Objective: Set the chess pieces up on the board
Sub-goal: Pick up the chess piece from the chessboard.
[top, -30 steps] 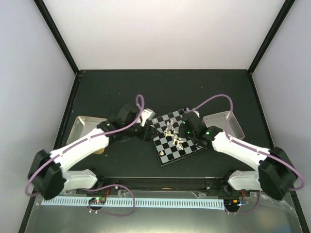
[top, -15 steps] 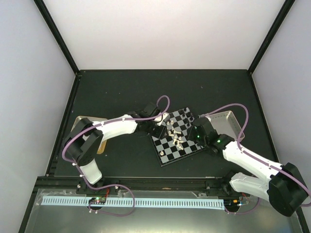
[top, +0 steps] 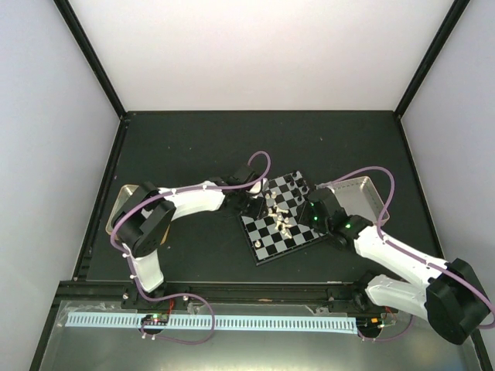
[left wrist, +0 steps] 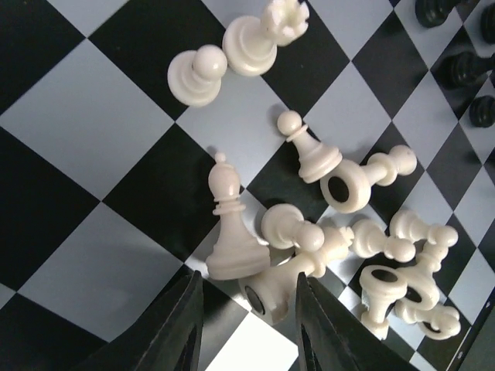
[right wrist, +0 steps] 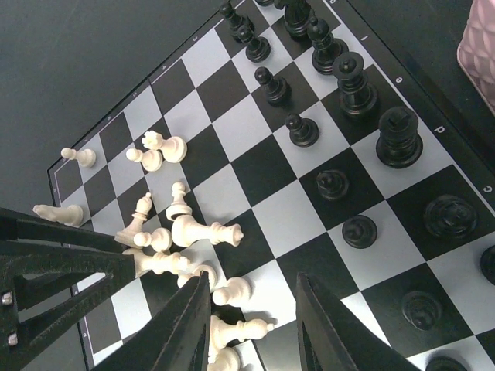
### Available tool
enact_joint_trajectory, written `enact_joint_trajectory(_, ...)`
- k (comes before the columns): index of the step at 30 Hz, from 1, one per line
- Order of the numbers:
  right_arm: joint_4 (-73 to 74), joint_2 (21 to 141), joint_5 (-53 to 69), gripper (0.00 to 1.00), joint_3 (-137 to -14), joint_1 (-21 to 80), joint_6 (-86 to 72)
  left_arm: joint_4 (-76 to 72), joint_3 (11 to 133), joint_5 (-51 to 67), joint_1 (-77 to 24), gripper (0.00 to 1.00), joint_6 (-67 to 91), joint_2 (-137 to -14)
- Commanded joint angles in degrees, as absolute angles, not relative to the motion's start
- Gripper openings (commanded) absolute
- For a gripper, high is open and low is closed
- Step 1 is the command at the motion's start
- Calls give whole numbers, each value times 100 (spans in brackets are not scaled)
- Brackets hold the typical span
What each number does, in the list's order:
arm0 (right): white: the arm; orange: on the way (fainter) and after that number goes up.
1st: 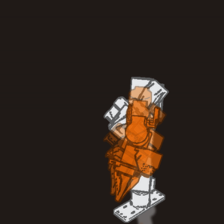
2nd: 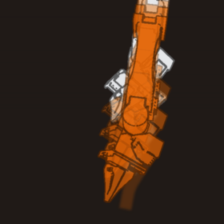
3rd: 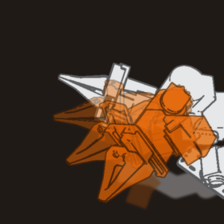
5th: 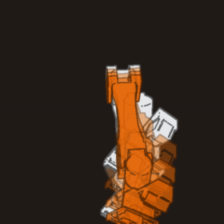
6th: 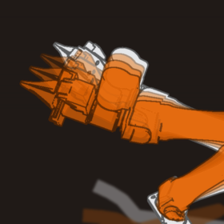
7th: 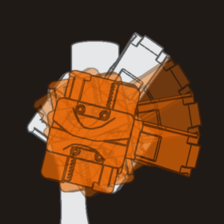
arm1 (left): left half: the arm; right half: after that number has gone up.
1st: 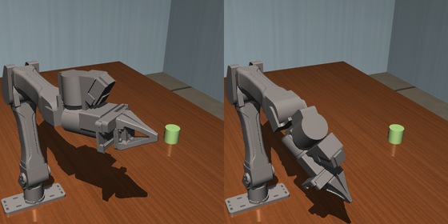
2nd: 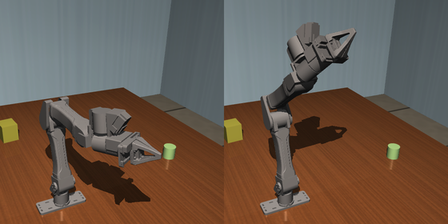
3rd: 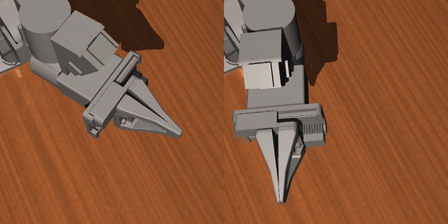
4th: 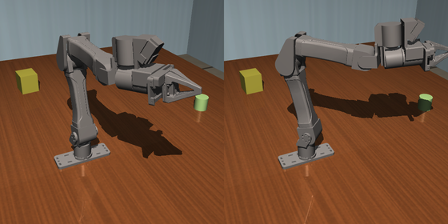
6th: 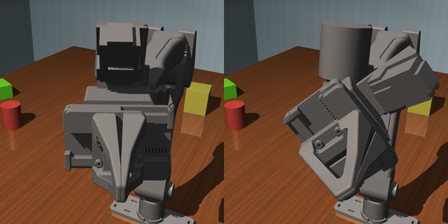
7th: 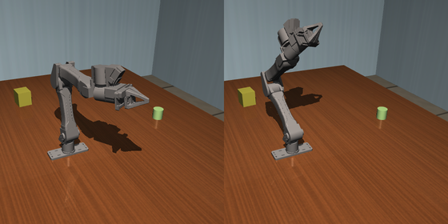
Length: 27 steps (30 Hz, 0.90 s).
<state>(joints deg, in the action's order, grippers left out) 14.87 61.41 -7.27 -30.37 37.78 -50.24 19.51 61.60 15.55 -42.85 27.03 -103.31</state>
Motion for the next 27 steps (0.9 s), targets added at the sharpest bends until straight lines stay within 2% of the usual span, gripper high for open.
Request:
enact_joint_trajectory(1,1294,6172,-706,32,-2972,3725,-4996,1772,6410,1498,-4315,34,2974,-10455)
enact_joint_trajectory(6,1260,6210,-678,32,-2953,3722,-5001,1830,6517,1474,-4316,32,3051,-10582)
enact_joint_trajectory(14,1131,6305,-405,32,-2978,3721,-4841,1996,6317,1396,-4320,21,2982,-10447)
enact_joint_trajectory(27,505,7017,820,33,-3107,3727,-4455,1852,5789,1617,-4316,29,2953,-10099)
